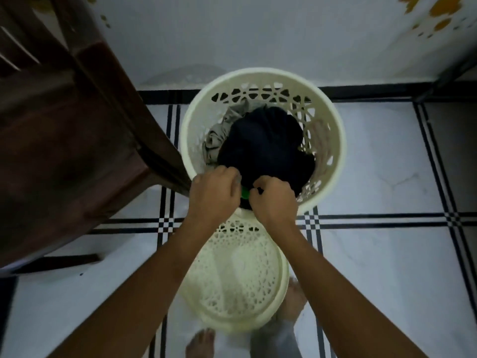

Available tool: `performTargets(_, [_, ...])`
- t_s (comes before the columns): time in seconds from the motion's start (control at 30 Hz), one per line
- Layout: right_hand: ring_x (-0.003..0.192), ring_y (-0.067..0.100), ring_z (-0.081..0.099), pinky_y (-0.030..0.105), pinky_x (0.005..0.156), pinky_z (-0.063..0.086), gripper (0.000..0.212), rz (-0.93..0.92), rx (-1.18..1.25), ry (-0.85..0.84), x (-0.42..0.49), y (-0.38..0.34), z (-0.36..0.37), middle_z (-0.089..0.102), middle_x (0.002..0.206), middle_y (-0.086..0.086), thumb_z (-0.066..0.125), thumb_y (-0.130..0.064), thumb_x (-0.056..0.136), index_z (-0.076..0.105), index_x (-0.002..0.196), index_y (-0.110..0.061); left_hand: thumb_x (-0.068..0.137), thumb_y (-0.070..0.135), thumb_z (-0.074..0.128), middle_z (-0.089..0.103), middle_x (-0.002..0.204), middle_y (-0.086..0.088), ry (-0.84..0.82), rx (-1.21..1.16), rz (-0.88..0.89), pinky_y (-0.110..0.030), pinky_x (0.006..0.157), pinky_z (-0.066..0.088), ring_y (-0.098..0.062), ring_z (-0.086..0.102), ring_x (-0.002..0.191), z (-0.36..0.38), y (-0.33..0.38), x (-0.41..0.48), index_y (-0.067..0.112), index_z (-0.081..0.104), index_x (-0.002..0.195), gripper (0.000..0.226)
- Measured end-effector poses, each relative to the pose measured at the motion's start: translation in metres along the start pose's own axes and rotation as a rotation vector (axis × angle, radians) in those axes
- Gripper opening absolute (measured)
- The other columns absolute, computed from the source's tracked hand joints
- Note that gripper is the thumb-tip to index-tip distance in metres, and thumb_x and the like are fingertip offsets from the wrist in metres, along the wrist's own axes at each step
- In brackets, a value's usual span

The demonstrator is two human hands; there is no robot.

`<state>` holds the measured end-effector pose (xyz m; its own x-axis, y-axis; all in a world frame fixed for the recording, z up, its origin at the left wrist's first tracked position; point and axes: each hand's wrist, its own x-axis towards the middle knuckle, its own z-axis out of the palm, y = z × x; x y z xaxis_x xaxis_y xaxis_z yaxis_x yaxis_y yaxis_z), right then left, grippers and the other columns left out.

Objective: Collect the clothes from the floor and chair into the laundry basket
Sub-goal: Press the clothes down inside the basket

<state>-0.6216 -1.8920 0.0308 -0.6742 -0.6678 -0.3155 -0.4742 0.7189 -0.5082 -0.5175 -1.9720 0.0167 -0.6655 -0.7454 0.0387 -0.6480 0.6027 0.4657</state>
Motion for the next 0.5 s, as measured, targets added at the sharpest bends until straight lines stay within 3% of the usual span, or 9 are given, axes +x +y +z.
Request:
performTargets(0.07, [0.093,0.033,0.063,0.046,0.089,0.049,0.02,-0.069,-0.044,0.114,-0.041,0.006,0.01,0.07,0.099,0.009,0.057,-0.016,0.082,0.072,0.095,-0.011,0.081,0.02,0.051,0.07,0.094,-0.009,0.018,0.016,0.1,-0.044,0.075,0.052,-0.031,0.065,0.086,-0.003,-0.001,-0.038,0.011,0.068,0.099,0.026])
performTargets(0.13, [0.119,0.03,0.054,0.051,0.104,0.036,0.025,-0.078,-0.019,0.192,-0.072,0.018,0.029,0.063,0.124,0.008,0.06,-0.015,0.082,0.069,0.105,-0.014,0.08,0.016,0.055,0.068,0.107,-0.009,0.027,0.045,0.164,-0.043,0.085,0.05,-0.028,0.062,0.1,0.005,-0.011,-0.07,0.01,0.067,0.103,0.026])
performTargets(0.23, [0.127,0.028,0.042,0.038,0.099,0.038,0.032,-0.012,0.201,0.248,-0.129,0.045,0.073,0.049,0.14,0.009,0.063,-0.01,0.08,0.064,0.112,-0.011,0.08,0.015,0.054,0.067,0.111,-0.008,-0.067,0.029,0.174,-0.042,0.087,0.049,-0.028,0.061,0.103,0.038,-0.032,-0.14,0.012,0.066,0.106,0.029])
performTargets(0.3, [0.115,0.027,0.051,0.029,0.093,0.039,0.034,0.286,0.419,0.192,-0.151,0.07,0.108,0.056,0.124,0.01,0.067,-0.007,0.077,0.063,0.111,-0.009,0.078,0.016,0.051,0.069,0.108,-0.005,-0.206,0.018,0.118,-0.044,0.089,0.049,-0.028,0.064,0.101,0.067,-0.047,-0.182,0.014,0.067,0.106,0.032])
performTargets(0.37, [0.091,0.026,0.06,0.031,0.078,0.048,0.03,0.843,0.664,0.071,-0.171,0.1,0.142,0.061,0.108,0.008,0.067,-0.01,0.077,0.061,0.106,-0.008,0.079,0.017,0.052,0.066,0.119,-0.002,-0.445,0.085,0.05,-0.045,0.103,0.04,-0.026,0.06,0.113,0.098,-0.058,-0.224,0.017,0.064,0.115,0.038])
performTargets(0.4, [0.084,0.027,0.06,0.033,0.072,0.05,0.028,1.086,0.801,-0.045,-0.184,0.116,0.159,0.051,0.091,0.008,0.064,-0.01,0.079,0.061,0.106,-0.008,0.081,0.017,0.053,0.06,0.129,-0.001,-0.594,0.128,0.012,-0.045,0.109,0.032,-0.024,0.053,0.123,0.113,-0.061,-0.248,0.018,0.059,0.123,0.042])
performTargets(0.43, [0.092,0.031,0.061,0.038,0.078,0.052,0.031,1.252,0.941,-0.159,-0.191,0.125,0.169,0.061,0.104,0.01,0.06,-0.009,0.083,0.061,0.114,-0.007,0.084,0.017,0.052,0.052,0.139,-0.001,-0.72,0.185,-0.012,-0.044,0.113,0.025,-0.022,0.042,0.133,0.125,-0.065,-0.261,0.018,0.052,0.131,0.047])
performTargets(0.47, [0.112,0.035,0.057,0.045,0.093,0.048,0.038,1.325,1.01,-0.244,-0.2,0.136,0.183,0.049,0.132,0.009,0.057,-0.008,0.087,0.057,0.125,-0.005,0.085,0.016,0.052,0.042,0.147,-0.001,-0.816,0.221,-0.009,-0.043,0.116,0.02,-0.021,0.032,0.14,0.139,-0.067,-0.275,0.017,0.044,0.138,0.053])
performTargets(0.5, [0.128,0.036,0.047,0.048,0.104,0.039,0.042,1.362,0.997,-0.281,-0.207,0.148,0.198,0.051,0.133,0.016,0.054,-0.008,0.091,0.051,0.133,-0.002,0.087,0.016,0.053,0.033,0.153,-0.001,-0.891,0.262,-0.009,-0.044,0.118,0.017,-0.022,0.023,0.144,0.155,-0.07,-0.288,0.016,0.036,0.142,0.058])
